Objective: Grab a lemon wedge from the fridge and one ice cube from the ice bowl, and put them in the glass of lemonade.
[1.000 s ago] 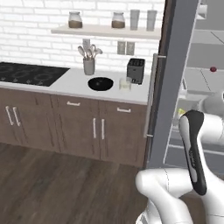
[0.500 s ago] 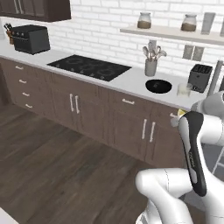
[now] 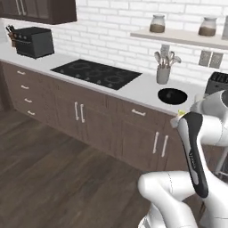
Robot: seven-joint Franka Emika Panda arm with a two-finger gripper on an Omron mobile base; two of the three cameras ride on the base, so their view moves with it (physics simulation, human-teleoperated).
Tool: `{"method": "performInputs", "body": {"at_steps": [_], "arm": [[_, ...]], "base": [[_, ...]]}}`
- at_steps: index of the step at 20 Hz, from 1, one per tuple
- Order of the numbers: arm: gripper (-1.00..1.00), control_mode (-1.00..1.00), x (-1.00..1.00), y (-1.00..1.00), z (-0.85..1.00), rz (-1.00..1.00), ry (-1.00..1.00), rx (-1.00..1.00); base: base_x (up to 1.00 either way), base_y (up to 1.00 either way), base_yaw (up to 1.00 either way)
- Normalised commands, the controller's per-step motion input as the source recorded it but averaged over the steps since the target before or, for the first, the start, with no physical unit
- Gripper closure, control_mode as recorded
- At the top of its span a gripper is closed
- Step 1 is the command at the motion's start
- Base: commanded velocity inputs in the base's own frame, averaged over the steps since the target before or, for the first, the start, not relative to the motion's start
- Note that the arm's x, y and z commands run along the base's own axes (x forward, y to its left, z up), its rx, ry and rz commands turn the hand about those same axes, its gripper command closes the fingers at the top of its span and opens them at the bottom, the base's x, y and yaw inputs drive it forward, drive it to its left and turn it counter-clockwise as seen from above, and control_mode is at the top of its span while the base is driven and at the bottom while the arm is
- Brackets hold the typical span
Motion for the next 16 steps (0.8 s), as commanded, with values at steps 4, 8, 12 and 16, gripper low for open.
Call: {"method": "performInputs", "body": {"at_steps": [4,8,12,16], "arm": [[1.00,1.00,0.00,0.00,0.00,0.00,0.00,0.00],[1.00,1.00,0.00,0.00,0.00,0.00,0.00,0.00],[1.00,1.00,0.00,0.00,0.00,0.00,0.00,0.00],[1.00,1.00,0.00,0.00,0.00,0.00,0.00,0.00]], "base": [[1.00,0.00,-0.06],[1.00,0.00,-0.37],[1.00,0.00,-0.43],[0.91,-0.01,-0.57]]}}
